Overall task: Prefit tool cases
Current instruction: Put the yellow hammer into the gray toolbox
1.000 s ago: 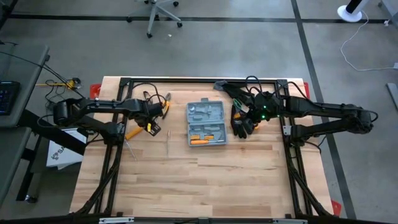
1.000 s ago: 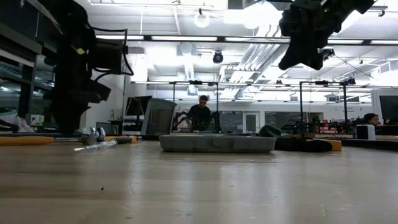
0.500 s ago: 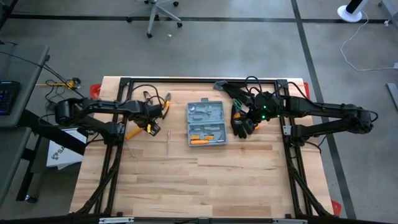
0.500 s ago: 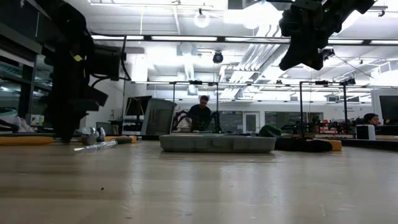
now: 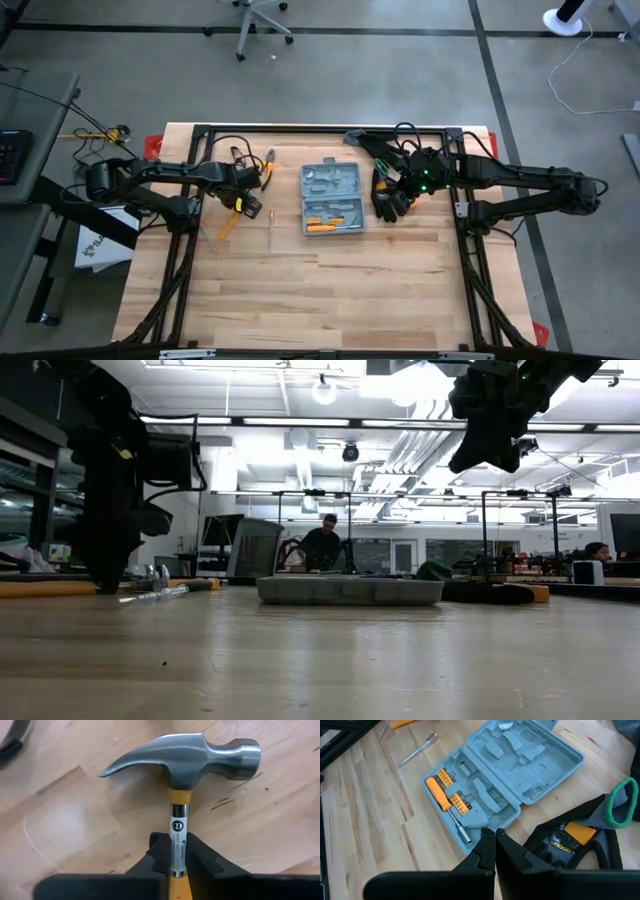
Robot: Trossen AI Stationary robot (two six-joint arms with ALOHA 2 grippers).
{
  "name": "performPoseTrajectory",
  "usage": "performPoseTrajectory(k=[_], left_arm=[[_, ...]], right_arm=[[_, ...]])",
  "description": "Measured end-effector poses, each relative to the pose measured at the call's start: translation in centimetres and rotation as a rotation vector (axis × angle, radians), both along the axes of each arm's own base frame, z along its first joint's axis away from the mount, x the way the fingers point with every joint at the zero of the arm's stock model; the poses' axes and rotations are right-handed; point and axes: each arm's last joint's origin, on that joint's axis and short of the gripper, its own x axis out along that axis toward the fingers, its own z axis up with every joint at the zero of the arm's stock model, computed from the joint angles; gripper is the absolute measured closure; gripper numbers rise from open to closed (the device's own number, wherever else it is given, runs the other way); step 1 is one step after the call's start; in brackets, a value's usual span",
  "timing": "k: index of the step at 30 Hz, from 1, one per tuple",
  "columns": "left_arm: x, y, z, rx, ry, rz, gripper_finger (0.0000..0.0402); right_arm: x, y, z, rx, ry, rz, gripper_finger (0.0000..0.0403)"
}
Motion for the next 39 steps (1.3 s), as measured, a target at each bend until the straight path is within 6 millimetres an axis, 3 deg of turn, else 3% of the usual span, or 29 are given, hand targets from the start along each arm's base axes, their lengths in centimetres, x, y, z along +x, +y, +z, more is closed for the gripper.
performPoseTrajectory(k=[7, 17, 29, 33, 39], left_arm=[[0.3, 0.0, 1.2, 0.012, -0.077, 0.016, 0.0385], [2.8, 0.6, 7.2, 0.116, -0.470, -0.001, 0.0387], [6.7, -0.2, 7.7, -0.174, -0.843, -0.163, 0.0387], [7.6, -1.3, 6.3, -0.315, -0.810, -0.235, 0.0388], [8.5, -2.4, 4.7, -0.386, -0.753, -0.279, 0.0388]], right_arm=[[0.0, 0.0, 0.0, 0.000, 0.000, 0.001, 0.0403], [0.0, 0.0, 0.0, -0.022, 0.004, 0.011, 0.0403], [0.0, -0.1, 0.0, -0.042, 0.008, 0.007, 0.0403], [0.0, -0.1, 0.0, -0.041, 0.012, 0.007, 0.0403], [-0.3, 0.0, -0.3, -0.026, 0.046, 0.007, 0.0403]])
